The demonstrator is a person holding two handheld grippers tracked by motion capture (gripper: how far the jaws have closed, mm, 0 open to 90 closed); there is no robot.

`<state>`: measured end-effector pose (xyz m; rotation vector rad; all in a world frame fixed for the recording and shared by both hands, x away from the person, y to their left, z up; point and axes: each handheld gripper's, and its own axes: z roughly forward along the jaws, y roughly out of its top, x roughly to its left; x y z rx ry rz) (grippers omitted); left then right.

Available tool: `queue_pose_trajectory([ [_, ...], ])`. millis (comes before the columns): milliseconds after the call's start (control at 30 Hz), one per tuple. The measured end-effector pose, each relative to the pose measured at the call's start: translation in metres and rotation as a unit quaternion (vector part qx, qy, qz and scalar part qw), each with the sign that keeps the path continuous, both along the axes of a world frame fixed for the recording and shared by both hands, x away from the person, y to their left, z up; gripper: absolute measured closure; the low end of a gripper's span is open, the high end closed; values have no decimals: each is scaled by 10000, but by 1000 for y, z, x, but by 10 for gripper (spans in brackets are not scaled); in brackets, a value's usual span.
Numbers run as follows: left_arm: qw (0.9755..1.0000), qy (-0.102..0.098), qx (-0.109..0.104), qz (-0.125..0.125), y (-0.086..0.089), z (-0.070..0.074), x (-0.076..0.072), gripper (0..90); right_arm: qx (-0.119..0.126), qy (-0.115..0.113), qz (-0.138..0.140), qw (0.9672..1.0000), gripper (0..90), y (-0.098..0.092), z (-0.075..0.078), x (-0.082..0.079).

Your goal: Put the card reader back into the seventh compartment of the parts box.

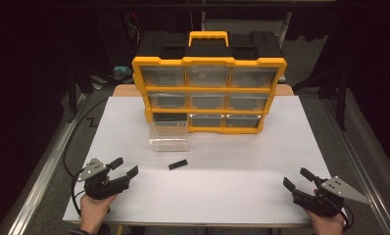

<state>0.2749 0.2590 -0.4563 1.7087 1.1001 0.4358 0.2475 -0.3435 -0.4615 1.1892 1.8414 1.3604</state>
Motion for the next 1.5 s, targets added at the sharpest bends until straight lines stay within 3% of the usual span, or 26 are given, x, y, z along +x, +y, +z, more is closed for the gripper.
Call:
queue_pose_trajectory([
  [667, 10000, -12, -53, -43, -5, 1, 4, 295, -29, -20, 77, 10000, 271, 1, 0, 1],
  [1500, 9997, 6, 26, -255, -20, 2, 11, 302, -8, 40, 55, 10000, 266, 2, -1, 2],
])
